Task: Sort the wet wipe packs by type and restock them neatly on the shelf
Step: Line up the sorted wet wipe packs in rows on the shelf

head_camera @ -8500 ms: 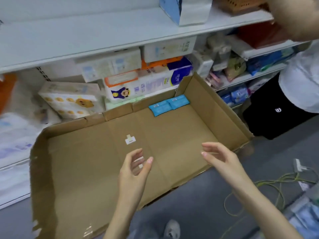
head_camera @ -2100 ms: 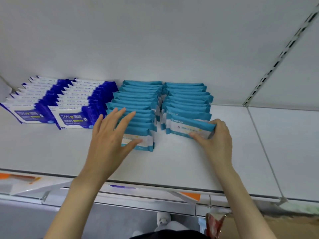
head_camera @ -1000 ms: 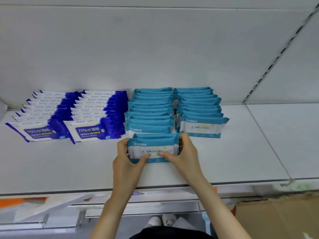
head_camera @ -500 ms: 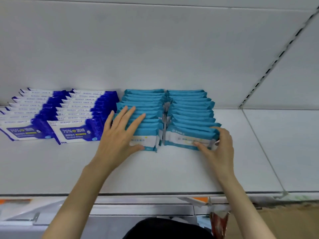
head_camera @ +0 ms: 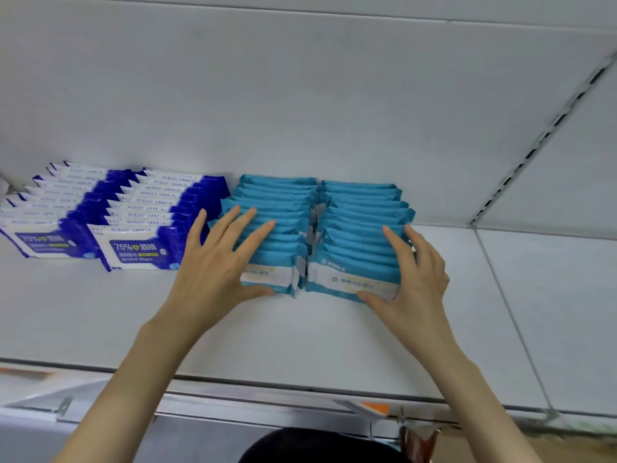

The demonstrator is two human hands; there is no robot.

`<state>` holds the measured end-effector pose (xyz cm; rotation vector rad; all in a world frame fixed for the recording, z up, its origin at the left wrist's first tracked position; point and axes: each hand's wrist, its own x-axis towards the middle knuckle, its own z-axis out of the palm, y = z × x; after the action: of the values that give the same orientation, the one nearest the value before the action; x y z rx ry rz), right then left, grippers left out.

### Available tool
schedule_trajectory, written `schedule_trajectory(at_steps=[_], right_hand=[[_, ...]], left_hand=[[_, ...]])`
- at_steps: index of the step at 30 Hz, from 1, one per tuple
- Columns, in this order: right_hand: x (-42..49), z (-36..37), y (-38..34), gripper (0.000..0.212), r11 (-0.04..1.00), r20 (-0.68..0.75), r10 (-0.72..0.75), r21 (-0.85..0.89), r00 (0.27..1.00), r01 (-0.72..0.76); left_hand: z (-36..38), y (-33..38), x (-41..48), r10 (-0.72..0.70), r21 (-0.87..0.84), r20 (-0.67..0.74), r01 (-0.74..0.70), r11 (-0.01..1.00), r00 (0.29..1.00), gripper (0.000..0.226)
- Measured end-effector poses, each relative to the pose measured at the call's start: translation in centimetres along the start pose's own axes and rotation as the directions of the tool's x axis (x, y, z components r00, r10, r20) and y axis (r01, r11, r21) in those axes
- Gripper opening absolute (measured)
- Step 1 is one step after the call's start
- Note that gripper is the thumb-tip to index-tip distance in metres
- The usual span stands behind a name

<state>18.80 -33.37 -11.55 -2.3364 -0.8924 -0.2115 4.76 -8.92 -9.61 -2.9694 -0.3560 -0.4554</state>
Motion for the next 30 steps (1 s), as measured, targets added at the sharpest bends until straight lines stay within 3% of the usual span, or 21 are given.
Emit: schedule_trajectory(at_steps=[2,3,5,6,8,10,13,18,22,24,27,30], right_hand=[[-0.2,-1.1,0.3,0.098,0.958,0.057,0.056,0.277,0.997,-0.07],[-0.3,-1.5,0.6,0.094,0.879,0.08,0.122,0.455,0.989,-0.145],[0.5,-2.0,1.3,0.082,0.602,0.169,0.313,0.726,0.935,-0.333],[1.4,-2.0,1.8,0.08,0.484,0.214,0.387,0.781,0.897,-0.395],[3.7,-1.8,2.2,0.077,0.376,0.292,0.423,0.805,0.858,-0.459],[5.8,-1.3,1.7,0.064,0.198,0.447,0.369,0.819,0.815,-0.539],[7.1,-0.5,0.7,0.063,0.052,0.596,0.263,0.776,0.759,-0.628],[7.2,0.2,1.2,0.071,-0.029,0.614,0.239,0.779,0.752,-0.627],[7.3,0.9,1.2,0.067,-0.011,0.58,0.215,0.806,0.786,-0.592],[7.2,0.9,0.6,0.07,-0.051,0.609,0.175,0.79,0.773,-0.611],[7.2,1.0,1.0,0.071,-0.014,0.596,0.231,0.793,0.769,-0.61],[7.3,1.0,1.6,0.085,0.011,0.532,0.333,0.824,0.779,-0.567]], left_hand=[[-0.6,1.4,0.3,0.025,-0.021,-0.006,-0.026,0.999,1.0,0.099],[-0.9,2.5,0.6,0.068,-0.03,-0.008,-0.068,0.997,0.998,0.1],[-1.2,5.4,1.7,0.173,-0.039,0.008,-0.173,0.984,0.985,0.102],[-1.1,6.8,2.6,0.209,-0.036,0.032,-0.207,0.978,0.977,0.103],[-0.9,8.9,4.8,0.221,-0.02,0.101,-0.22,0.975,0.97,0.11],[-0.5,10.0,6.7,0.223,-0.019,0.163,-0.223,0.975,0.961,0.116],[0.4,10.2,7.3,0.196,-0.022,0.215,-0.196,0.98,0.957,0.115],[0.3,9.5,7.0,0.172,0.003,0.227,-0.178,0.984,0.959,0.117],[0.2,9.2,7.3,0.176,-0.014,0.228,-0.178,0.984,0.958,0.118],[0.2,9.0,7.2,0.172,-0.023,0.198,-0.17,0.985,0.965,0.119],[0.3,8.7,6.8,0.161,-0.046,0.213,-0.155,0.987,0.964,0.116],[0.5,8.6,6.6,0.143,-0.082,0.21,-0.128,0.988,0.967,0.113]])
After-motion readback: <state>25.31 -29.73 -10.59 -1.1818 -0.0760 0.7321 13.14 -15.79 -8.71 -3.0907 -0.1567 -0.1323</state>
